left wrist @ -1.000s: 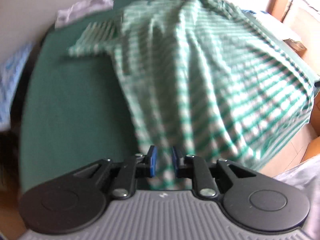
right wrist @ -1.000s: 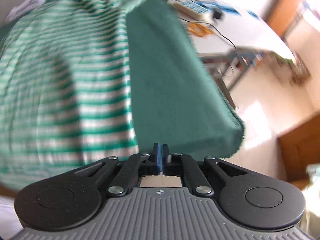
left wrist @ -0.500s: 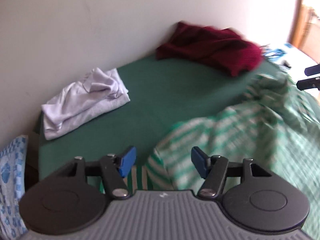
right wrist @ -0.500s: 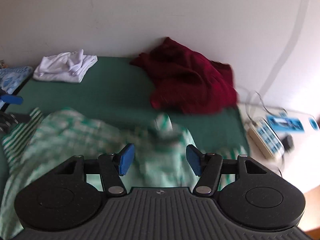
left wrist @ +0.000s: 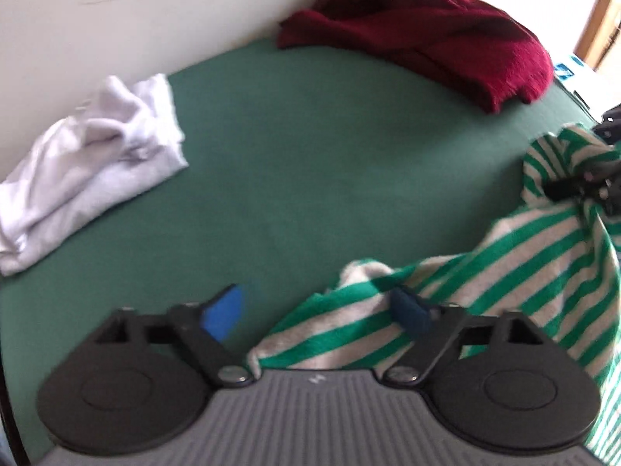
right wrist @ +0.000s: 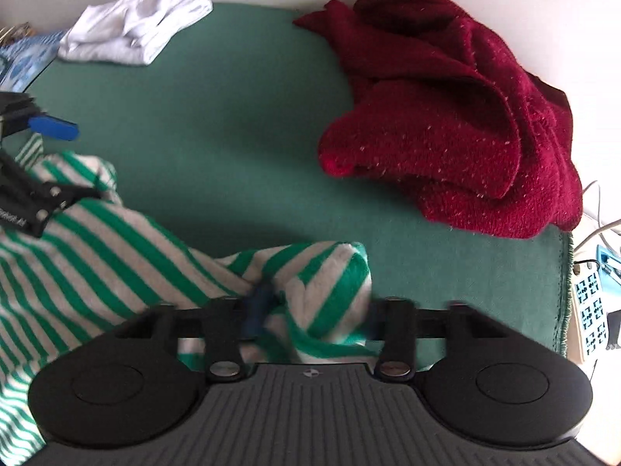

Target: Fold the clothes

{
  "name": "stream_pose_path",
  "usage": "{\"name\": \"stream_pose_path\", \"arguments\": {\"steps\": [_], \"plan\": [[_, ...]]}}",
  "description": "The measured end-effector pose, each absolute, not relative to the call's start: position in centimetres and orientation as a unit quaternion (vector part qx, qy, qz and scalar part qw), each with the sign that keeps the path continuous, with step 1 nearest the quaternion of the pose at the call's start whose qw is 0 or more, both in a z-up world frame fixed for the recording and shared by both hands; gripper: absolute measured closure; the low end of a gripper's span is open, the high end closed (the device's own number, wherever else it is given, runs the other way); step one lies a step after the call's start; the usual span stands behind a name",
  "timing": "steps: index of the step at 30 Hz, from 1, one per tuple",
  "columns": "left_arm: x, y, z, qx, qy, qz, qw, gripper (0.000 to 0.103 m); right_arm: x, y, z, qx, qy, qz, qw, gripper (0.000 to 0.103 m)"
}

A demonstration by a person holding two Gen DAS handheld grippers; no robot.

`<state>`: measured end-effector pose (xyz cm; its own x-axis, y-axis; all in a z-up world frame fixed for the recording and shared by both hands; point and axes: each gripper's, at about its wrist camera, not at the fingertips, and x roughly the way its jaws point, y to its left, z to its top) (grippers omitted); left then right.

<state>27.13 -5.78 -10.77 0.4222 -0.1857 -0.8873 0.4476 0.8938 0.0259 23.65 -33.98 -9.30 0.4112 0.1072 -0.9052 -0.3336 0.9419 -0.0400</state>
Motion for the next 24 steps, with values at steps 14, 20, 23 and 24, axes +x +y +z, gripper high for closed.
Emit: {"name": "stream_pose_path", "arguments": {"steps": [14, 20, 23, 24], "plan": [[22.3, -3.7, -5.3, 0.117, 0.414, -0.212, 0.878, 0.096, 18.4, -35.6, -3.0, 0.015, 0.388, 0.139, 0.911, 0.095], [11.6, -1.4, -2.2, 0.091, 0.371, -0.231, 0.895, 0.096, 10.5, -37.8, -1.7, 0.006, 0.358, 0.19, 0.914, 0.093], [5.3, -0.9, -4.2, 0.07, 0.416, -0.258, 0.869, 0.096, 6.4, -38.8, -3.5, -0.01, 0.404, 0.194, 0.894, 0.088], [3.5, -1.0, -5.5, 0.067, 0.441, -0.26, 0.857, 0.096, 4.9, -39.1, -4.7, -0.002, 0.437, 0.193, 0.879, 0.085]]}}
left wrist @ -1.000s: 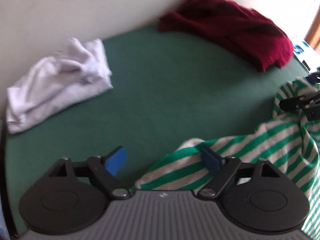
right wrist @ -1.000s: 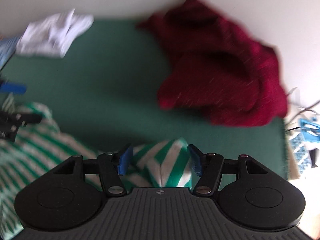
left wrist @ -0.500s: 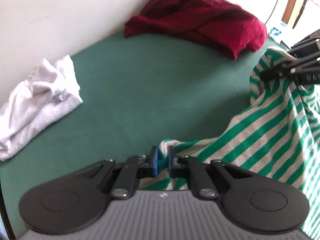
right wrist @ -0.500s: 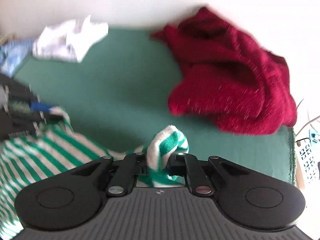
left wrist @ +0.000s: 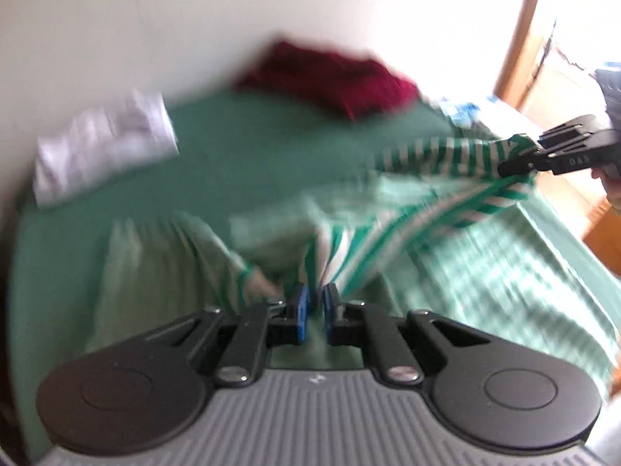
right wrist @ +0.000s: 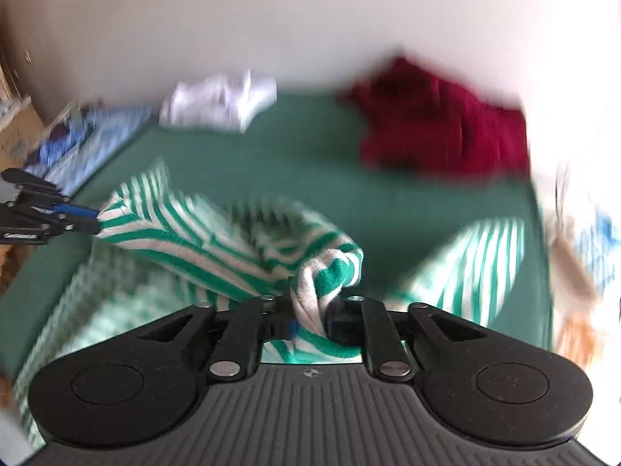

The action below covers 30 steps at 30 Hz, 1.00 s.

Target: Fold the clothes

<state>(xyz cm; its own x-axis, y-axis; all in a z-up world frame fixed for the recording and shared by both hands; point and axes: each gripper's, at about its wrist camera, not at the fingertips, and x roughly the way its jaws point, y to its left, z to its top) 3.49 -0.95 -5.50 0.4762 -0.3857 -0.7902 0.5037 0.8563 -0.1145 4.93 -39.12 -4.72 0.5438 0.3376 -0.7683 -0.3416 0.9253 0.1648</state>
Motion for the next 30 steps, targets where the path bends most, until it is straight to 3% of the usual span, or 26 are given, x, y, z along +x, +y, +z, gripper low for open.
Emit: {"name": "stream_pose_path", "arguments": {"steps": [3, 6, 7, 8, 9, 10, 12, 15, 18, 19, 20, 22, 23, 24, 30], "plan": [[-1.2, -1.5, -9.2, 0.091, 0.508, -0.257, 0.817, 0.096, 1.6, -38.9, -8.9, -0.013, 0.547, 0.18, 0.818, 0.076], [-2.5, -1.0, -8.4, 0.108, 0.499, -0.242, 0.825, 0.094, -0.5, -38.4, -7.6, -0.031, 0.514, 0.171, 0.84, 0.074], [-2.1, -0.9, -7.3, 0.103, 0.48, -0.238, 0.838, 0.088, -0.4, -38.5, -6.4, -0.012, 0.483, 0.171, 0.859, 0.064], [-1.1, -0.9, -6.2, 0.096, 0.457, -0.235, 0.852, 0.076, -0.3, -38.5, -5.1, 0.01, 0.45, 0.17, 0.877, 0.05], [-0.1, -1.0, -5.1, 0.09, 0.435, -0.231, 0.866, 0.067, 0.1, -38.4, -4.2, 0.023, 0.412, 0.166, 0.896, 0.041], [1.0, -1.2, -4.1, 0.085, 0.412, -0.227, 0.878, 0.048, 0.8, -38.0, -3.7, 0.032, 0.379, 0.162, 0.911, 0.028], [4.4, -2.9, -3.3, 0.094, 0.387, -0.213, 0.892, 0.044, 3.3, -36.4, -3.8, 0.025, 0.344, 0.158, 0.925, 0.027], [10.1, -4.9, -4.8, 0.086, 0.405, -0.215, 0.885, 0.043, 7.0, -32.8, -5.7, -0.008, 0.331, 0.171, 0.928, 0.033], [14.8, -5.7, -8.4, 0.047, 0.487, -0.23, 0.842, 0.052, 9.9, -29.7, -8.3, -0.037, 0.371, 0.188, 0.909, 0.041], [15.1, -6.0, -9.1, 0.051, 0.493, -0.228, 0.838, 0.055, 10.5, -29.1, -9.0, -0.043, 0.389, 0.189, 0.9, 0.055], [14.7, -6.2, -9.2, 0.062, 0.483, -0.229, 0.843, 0.059, 10.9, -29.0, -9.5, -0.046, 0.402, 0.181, 0.897, 0.086], [13.4, -6.5, -8.6, 0.078, 0.463, -0.227, 0.853, 0.073, 11.0, -29.7, -8.9, -0.008, 0.395, 0.17, 0.903, 0.09], [12.9, -6.4, -8.1, 0.078, 0.457, -0.224, 0.857, 0.086, 10.5, -30.3, -8.1, 0.016, 0.374, 0.16, 0.913, 0.095], [12.3, -6.1, -7.5, 0.075, 0.45, -0.221, 0.862, 0.091, 10.1, -30.9, -7.3, 0.04, 0.352, 0.149, 0.923, 0.101], [5.7, -4.3, -2.9, 0.021, 0.388, -0.227, 0.893, 0.098, 4.3, -32.6, -0.9, 0.12, 0.207, 0.179, 0.954, 0.102]]}}
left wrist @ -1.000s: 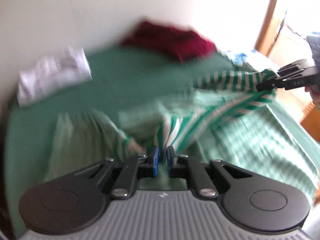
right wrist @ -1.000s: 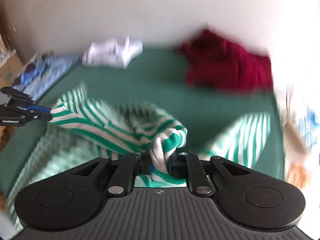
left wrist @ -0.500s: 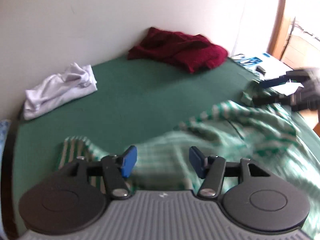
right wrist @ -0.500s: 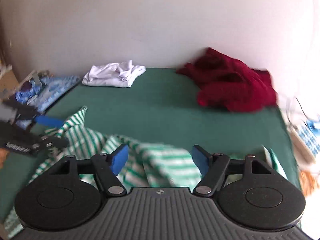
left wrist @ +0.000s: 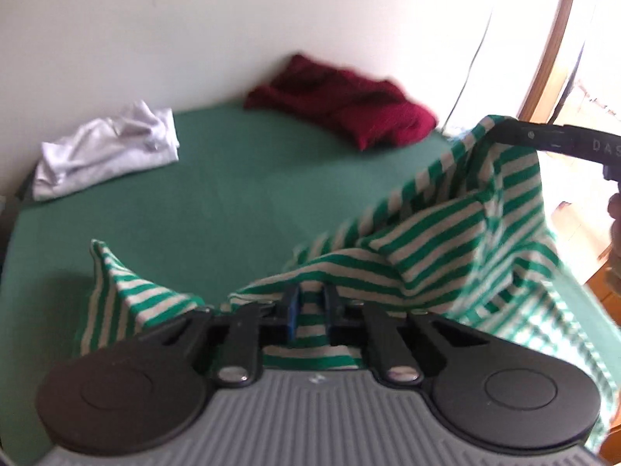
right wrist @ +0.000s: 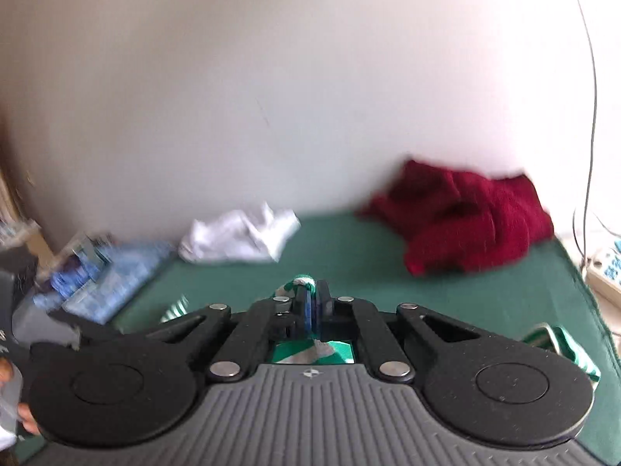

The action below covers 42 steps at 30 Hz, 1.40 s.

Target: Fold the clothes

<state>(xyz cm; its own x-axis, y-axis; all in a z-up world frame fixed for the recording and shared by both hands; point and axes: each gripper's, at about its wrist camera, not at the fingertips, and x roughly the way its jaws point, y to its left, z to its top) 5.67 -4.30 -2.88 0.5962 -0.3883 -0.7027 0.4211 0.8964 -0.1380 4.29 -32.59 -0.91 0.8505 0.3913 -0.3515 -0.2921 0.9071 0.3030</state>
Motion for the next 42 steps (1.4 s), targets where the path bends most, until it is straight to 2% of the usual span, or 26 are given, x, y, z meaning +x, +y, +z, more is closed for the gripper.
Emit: {"name": "stream_pose_path", "arguments": {"steps": [2, 5, 7, 8, 10, 12, 13, 14, 15, 16, 17, 18, 21, 24, 25, 26, 28, 33, 37, 39, 42], "plan": [[1.9, -3.6, -2.3, 0.005, 0.39, -0.243, 0.888, 0.102, 2.0, -33.7, -0.3, 0.137, 0.186, 0.188, 0.955, 0.102], [-2.3, -3.9, -4.3, 0.0, 0.444, -0.265, 0.856, 0.103, -0.6, -35.6, -1.5, 0.15, 0.223, 0.161, 0.95, 0.101], [-4.5, -4.1, -5.8, 0.016, 0.478, -0.27, 0.836, 0.103, -1.6, -37.0, -3.5, 0.145, 0.294, 0.124, 0.936, 0.099], [-5.4, -4.2, -6.3, 0.025, 0.491, -0.271, 0.827, 0.103, -2.1, -37.1, -4.5, 0.122, 0.336, 0.103, 0.928, 0.091], [-6.1, -4.4, -5.8, 0.05, 0.48, -0.267, 0.834, 0.103, -2.6, -36.9, -6.7, 0.058, 0.422, 0.072, 0.902, 0.088], [-5.6, -4.6, -4.4, 0.068, 0.45, -0.265, 0.85, 0.098, -3.4, -36.5, -7.1, 0.017, 0.438, 0.059, 0.897, 0.086], [-4.7, -4.9, -3.7, 0.077, 0.429, -0.265, 0.86, 0.087, -3.8, -36.3, -6.3, 0.02, 0.411, 0.065, 0.909, 0.082], [-3.6, -5.2, -2.9, 0.086, 0.408, -0.265, 0.87, 0.075, -4.0, -36.1, -5.2, 0.031, 0.374, 0.079, 0.923, 0.065], [-2.2, -5.6, -2.5, 0.097, 0.389, -0.26, 0.878, 0.074, -3.5, -35.1, -4.2, 0.03, 0.339, 0.095, 0.936, 0.054], [-0.8, -6.0, -2.2, 0.107, 0.371, -0.255, 0.887, 0.067, -2.8, -34.2, -3.1, 0.028, 0.302, 0.111, 0.946, 0.036], [0.5, -6.1, -2.1, 0.108, 0.361, -0.246, 0.893, 0.056, -1.8, -32.8, -2.5, 0.012, 0.274, 0.127, 0.953, 0.033], [2.1, -6.5, -2.5, 0.104, 0.366, -0.241, 0.893, 0.052, -1.2, -31.6, -2.0, -0.007, 0.253, 0.15, 0.956, 0.033], [4.8, -6.8, -4.8, 0.099, 0.398, -0.236, 0.881, 0.053, 2.8, -26.7, -3.0, -0.094, 0.261, 0.197, 0.94, 0.037], [4.7, -7.5, -7.1, 0.137, 0.414, -0.223, 0.872, 0.053, 7.1, -24.6, -6.0, -0.119, 0.331, 0.2, 0.915, 0.055], [4.3, -7.6, -7.7, 0.14, 0.418, -0.222, 0.87, 0.054, 8.5, -24.0, -7.0, -0.127, 0.354, 0.201, 0.905, 0.089], [3.8, -7.8, -8.2, 0.143, 0.422, -0.221, 0.868, 0.054, 9.2, -24.3, -6.9, -0.111, 0.357, 0.193, 0.907, 0.101], [2.5, -7.2, -8.0, 0.141, 0.415, -0.223, 0.871, 0.051, 9.7, -25.4, -5.1, -0.057, 0.34, 0.179, 0.921, 0.103], [0.7, -6.0, -6.5, 0.112, 0.398, -0.224, 0.882, 0.045, 8.7, -27.7, 3.5, 0.075, 0.219, 0.2, 0.952, 0.102], [0.0, -5.2, -3.3, 0.11, 0.348, -0.216, 0.906, 0.031, 5.2, -28.8, 7.8, 0.119, 0.099, 0.206, 0.966, 0.102], [-0.1, -4.9, -2.1, 0.103, 0.333, -0.216, 0.912, 0.021, 4.2, -28.6, 8.1, 0.097, 0.084, 0.181, 0.975, 0.102], [-0.3, -5.1, -1.0, 0.114, 0.314, -0.222, 0.916, 0.02, 3.5, -30.3, 8.9, 0.178, 0.076, 0.202, 0.96, 0.102]]}}
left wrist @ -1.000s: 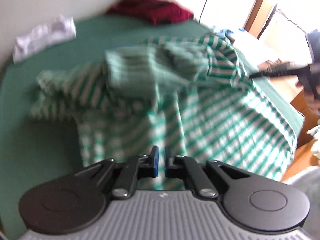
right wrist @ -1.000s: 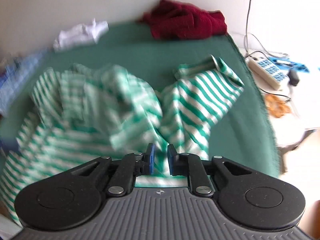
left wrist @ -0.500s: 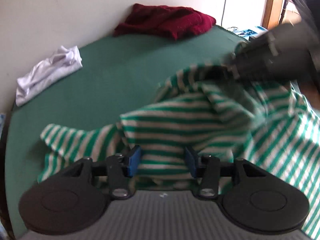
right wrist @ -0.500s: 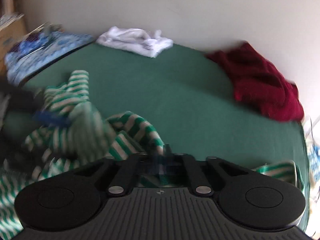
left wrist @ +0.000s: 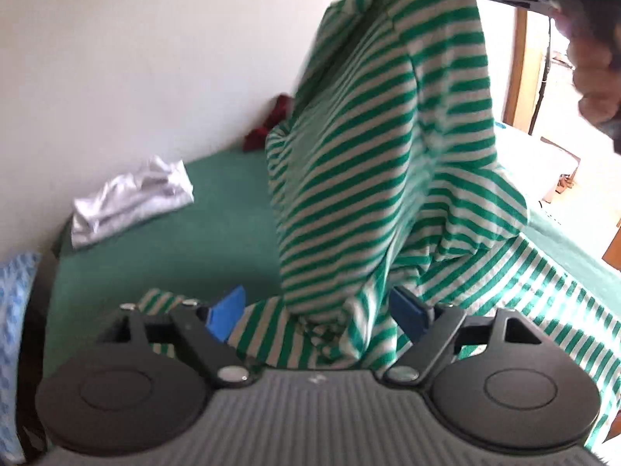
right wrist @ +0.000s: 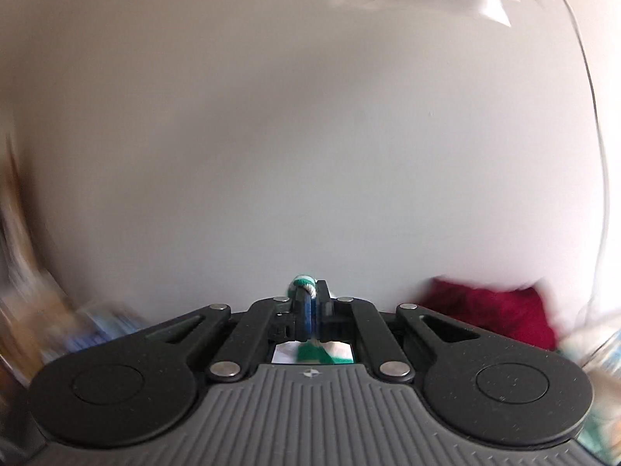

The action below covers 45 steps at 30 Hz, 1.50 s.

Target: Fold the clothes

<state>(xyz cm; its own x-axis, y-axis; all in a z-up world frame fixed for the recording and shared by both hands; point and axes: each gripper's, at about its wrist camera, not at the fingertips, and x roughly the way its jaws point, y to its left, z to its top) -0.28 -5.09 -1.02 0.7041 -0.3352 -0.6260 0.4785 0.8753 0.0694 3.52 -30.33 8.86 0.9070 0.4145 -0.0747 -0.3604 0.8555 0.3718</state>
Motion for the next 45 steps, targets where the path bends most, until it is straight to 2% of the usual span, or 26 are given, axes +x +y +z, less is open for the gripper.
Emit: {"name": "stream_pose_path", "arguments": {"steps": [1, 3, 5, 7, 11, 14, 15, 16, 17, 18, 19, 20, 21, 23, 25, 27, 28, 29, 30, 31, 33, 35, 37, 38, 42, 45], "plan": [[-0.3, -5.3, -0.7, 0.121, 0.306, -0.225, 0.917, 0.019, 3.2, -31.3, 9.2, 0.218, 0.066, 0.217, 0.949, 0.102], [0.3, -5.8, -0.4, 0.121, 0.3, -0.242, 0.915, 0.016, 3.1, -31.6, 9.6, 0.211, 0.067, 0.222, 0.95, 0.102], [1.4, -5.8, -0.7, 0.093, 0.311, -0.271, 0.906, 0.01, 3.0, -31.2, 9.1, 0.149, 0.105, 0.216, 0.959, 0.102], [2.5, -6.1, -1.6, 0.083, 0.338, -0.273, 0.897, 0.014, 2.7, -31.6, 7.1, 0.139, 0.165, 0.218, 0.952, 0.102], [2.1, -5.9, -3.2, 0.081, 0.357, -0.281, 0.887, 0.015, -0.2, -34.7, 0.5, 0.084, 0.278, 0.111, 0.951, 0.099], [2.0, -5.5, -3.9, 0.078, 0.368, -0.294, 0.879, 0.013, -2.0, -37.3, -4.3, 0.073, 0.374, 0.023, 0.924, 0.083], [2.5, -6.0, -4.1, 0.084, 0.368, -0.292, 0.879, 0.013, -2.4, -37.8, -5.3, 0.077, 0.397, 0.008, 0.914, 0.082], [3.4, -6.3, -4.0, 0.091, 0.368, -0.29, 0.879, 0.012, -2.5, -37.8, -5.2, 0.094, 0.386, 0.011, 0.917, 0.079], [4.3, -6.6, -4.0, 0.097, 0.367, -0.288, 0.879, 0.011, -2.6, -37.8, -4.9, 0.111, 0.373, 0.016, 0.921, 0.064], [5.6, -7.2, -4.0, 0.099, 0.37, -0.29, 0.877, 0.011, -2.7, -37.8, -4.7, 0.128, 0.36, 0.021, 0.924, 0.054], [6.9, -7.8, -4.0, 0.1, 0.373, -0.292, 0.875, 0.011, -2.6, -37.5, -4.3, 0.139, 0.339, 0.03, 0.93, 0.036], [8.3, -8.4, -4.2, 0.096, 0.38, -0.297, 0.871, 0.008, -2.6, -37.0, -4.0, 0.144, 0.317, 0.037, 0.937, 0.028], [9.8, -9.1, -4.4, 0.093, 0.388, -0.301, 0.866, 0.008, -1.7, -36.5, -3.9, 0.144, 0.3, 0.044, 0.942, 0.027], [13.0, -11.6, -5.5, 0.107, 0.41, -0.306, 0.853, 0.008, 0.3, -35.9, -4.2, 0.117, 0.317, 0.059, 0.939, 0.027], [15.3, -14.2, -6.7, 0.141, 0.421, -0.313, 0.84, 0.009, 3.3, -34.9, -5.9, 0.076, 0.368, 0.058, 0.925, 0.029], [16.5, -16.6, -7.8, 0.175, 0.42, -0.319, 0.831, 0.009, 4.7, -34.8, -7.2, 0.064, 0.399, 0.047, 0.914, 0.048], [17.0, -17.8, -8.3, 0.189, 0.42, -0.325, 0.826, 0.01, 4.7, -35.2, -7.4, 0.072, 0.402, 0.042, 0.912, 0.075], [17.5, -18.8, -8.9, 0.204, 0.421, -0.331, 0.82, 0.016, 4.8, -35.6, -7.7, 0.08, 0.405, 0.037, 0.91, 0.09], [17.9, -19.8, -9.6, 0.217, 0.425, -0.335, 0.813, 0.023, 4.0, -36.5, -7.1, 0.101, 0.391, 0.038, 0.914, 0.091], [18.1, -20.5, -10.2, 0.225, 0.428, -0.338, 0.808, 0.04, 3.1, -37.2, -6.3, 0.122, 0.367, 0.046, 0.921, 0.094], [18.6, -21.1, -10.6, 0.203, 0.427, -0.351, 0.808, 0.06, 1.2, -38.6, -4.5, 0.157, 0.312, 0.059, 0.935, 0.095], [18.7, -21.1, -10.3, 0.178, 0.427, -0.359, 0.811, 0.094, -0.3, -39.2, -2.4, 0.157, 0.264, 0.06, 0.95, 0.095], [18.3, -20.6, -9.6, 0.142, 0.426, -0.375, 0.811, 0.097, -0.9, -39.3, -0.6, 0.141, 0.235, 0.054, 0.96, 0.095], [18.0, -20.2, -9.1, 0.12, 0.424, -0.384, 0.811, 0.103, -1.3, -39.4, 0.4, 0.133, 0.22, 0.051, 0.965, 0.095], [15.3, -18.1, -5.6, 0.091, 0.386, -0.401, 0.825, 0.103, -0.8, -40.0, 4.2, 0.16, 0.177, 0.103, 0.966, 0.095], [14.6, -15.7, -2.4, 0.075, 0.356, -0.391, 0.846, 0.102, 2.8, -40.0, 8.1, 0.166, 0.145, 0.146, 0.964, 0.095]]}}
